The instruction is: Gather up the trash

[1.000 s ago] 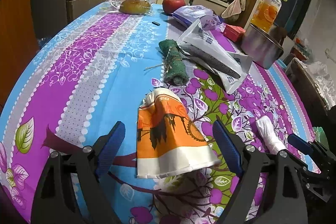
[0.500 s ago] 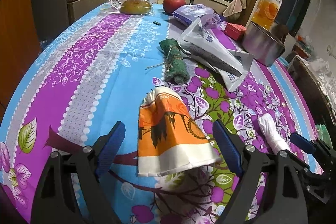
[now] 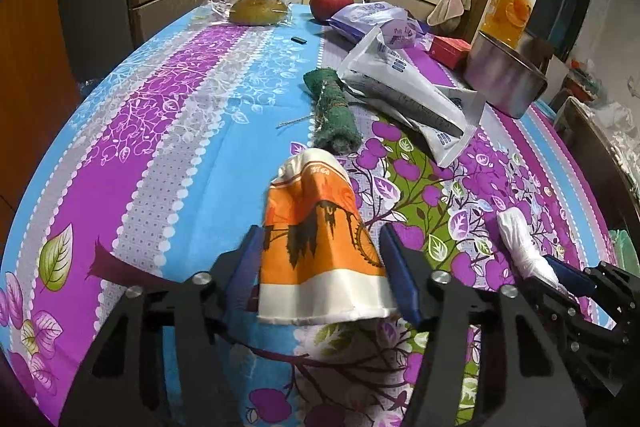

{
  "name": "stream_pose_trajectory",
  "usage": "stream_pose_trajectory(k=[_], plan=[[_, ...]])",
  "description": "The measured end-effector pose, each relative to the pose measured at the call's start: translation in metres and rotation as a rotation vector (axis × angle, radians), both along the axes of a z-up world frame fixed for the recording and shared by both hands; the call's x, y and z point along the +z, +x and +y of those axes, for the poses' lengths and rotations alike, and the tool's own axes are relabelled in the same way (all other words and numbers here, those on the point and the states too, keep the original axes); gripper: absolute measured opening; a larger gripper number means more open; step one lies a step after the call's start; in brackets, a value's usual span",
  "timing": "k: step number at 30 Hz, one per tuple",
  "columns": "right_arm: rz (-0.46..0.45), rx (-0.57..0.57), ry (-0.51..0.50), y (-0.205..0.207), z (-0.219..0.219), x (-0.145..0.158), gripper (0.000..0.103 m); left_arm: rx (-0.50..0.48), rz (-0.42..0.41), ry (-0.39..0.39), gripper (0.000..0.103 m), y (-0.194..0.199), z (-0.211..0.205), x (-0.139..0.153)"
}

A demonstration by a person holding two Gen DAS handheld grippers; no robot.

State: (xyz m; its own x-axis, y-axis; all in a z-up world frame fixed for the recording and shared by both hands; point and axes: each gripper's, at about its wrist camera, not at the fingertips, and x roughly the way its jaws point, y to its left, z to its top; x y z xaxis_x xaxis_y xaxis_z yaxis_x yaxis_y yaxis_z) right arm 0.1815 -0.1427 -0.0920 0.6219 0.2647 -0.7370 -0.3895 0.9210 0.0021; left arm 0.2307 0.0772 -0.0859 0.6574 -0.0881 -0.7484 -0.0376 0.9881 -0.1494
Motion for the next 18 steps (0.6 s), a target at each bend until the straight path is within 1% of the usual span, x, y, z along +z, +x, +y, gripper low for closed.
stream_pose_trajectory(k=[3,7,9,12,15,18], plan=[[-0.023,-0.01,0.009,-0.004,-0.002,0.004,0.026,0.005,-0.017,0.002,0.045,-0.003,0.0,0.002],[-0.066,-0.032,0.039,-0.011,-0.009,0.011,0.026,0.023,-0.055,-0.001,0.042,-0.009,0.001,0.007],[-0.096,-0.049,0.061,-0.019,-0.015,0.019,0.026,0.031,-0.086,0.02,0.042,-0.017,-0.002,0.012],[-0.151,-0.081,0.097,-0.034,-0.026,0.035,0.026,0.018,-0.137,0.072,0.042,-0.033,-0.019,0.021],[-0.207,-0.114,0.121,-0.052,-0.038,0.051,0.026,-0.009,-0.195,0.094,0.042,-0.049,-0.038,0.036],[-0.266,-0.152,0.128,-0.073,-0.052,0.066,0.026,-0.055,-0.261,0.097,0.042,-0.069,-0.064,0.057]])
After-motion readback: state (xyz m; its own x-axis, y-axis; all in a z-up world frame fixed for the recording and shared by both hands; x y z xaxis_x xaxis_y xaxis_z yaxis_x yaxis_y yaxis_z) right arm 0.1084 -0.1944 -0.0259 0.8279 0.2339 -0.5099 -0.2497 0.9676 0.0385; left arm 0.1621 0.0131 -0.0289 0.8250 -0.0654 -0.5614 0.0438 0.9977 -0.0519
